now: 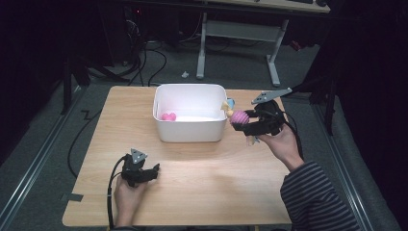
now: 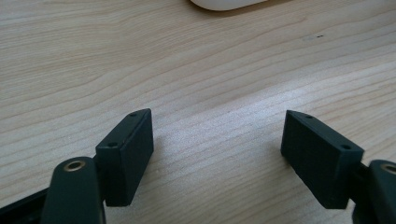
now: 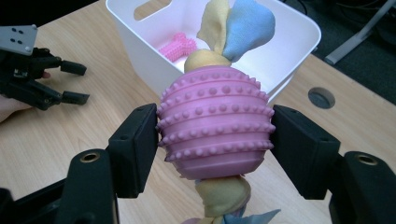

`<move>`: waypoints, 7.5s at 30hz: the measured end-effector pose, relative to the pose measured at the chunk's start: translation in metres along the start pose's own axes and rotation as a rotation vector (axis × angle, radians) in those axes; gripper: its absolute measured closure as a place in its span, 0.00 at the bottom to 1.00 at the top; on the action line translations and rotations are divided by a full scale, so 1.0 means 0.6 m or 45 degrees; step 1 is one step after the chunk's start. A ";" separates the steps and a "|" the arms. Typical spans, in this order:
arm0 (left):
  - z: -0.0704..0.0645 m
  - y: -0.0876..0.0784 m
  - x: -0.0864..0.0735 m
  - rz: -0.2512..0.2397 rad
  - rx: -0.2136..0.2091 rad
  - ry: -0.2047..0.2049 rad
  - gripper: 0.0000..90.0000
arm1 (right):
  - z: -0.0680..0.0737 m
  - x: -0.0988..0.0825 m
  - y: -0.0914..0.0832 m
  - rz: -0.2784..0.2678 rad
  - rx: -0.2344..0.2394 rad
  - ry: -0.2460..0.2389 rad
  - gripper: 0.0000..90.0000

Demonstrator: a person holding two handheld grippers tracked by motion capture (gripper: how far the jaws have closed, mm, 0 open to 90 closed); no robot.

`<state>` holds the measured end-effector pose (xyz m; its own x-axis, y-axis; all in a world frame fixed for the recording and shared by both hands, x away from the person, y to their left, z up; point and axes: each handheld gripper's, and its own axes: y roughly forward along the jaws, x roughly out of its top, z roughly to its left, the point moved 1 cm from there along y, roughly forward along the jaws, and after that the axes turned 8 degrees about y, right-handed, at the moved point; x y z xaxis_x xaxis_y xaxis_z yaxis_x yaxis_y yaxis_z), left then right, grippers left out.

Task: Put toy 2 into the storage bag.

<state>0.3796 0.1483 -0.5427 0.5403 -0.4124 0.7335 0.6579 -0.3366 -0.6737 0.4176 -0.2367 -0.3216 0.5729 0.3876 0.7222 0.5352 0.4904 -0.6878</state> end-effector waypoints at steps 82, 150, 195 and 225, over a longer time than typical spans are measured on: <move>0.000 0.000 0.000 0.001 0.001 0.003 0.28 | 0.012 0.110 0.232 0.308 0.059 -0.107 0.37; -0.001 0.000 0.000 0.000 0.003 0.004 0.28 | -0.083 -0.102 -0.031 -0.091 -0.191 0.186 0.42; -0.001 0.000 0.000 0.000 0.002 0.004 0.28 | -0.042 -0.249 0.018 -0.134 -0.087 0.327 0.43; -0.001 0.000 0.000 0.000 0.002 0.004 0.28 | -0.043 -0.321 0.148 0.020 -0.211 0.325 0.41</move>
<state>0.3794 0.1479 -0.5428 0.5385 -0.4148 0.7335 0.6591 -0.3351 -0.6733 0.3706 -0.2879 -0.5237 0.7083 0.1750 0.6839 0.6070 0.3436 -0.7166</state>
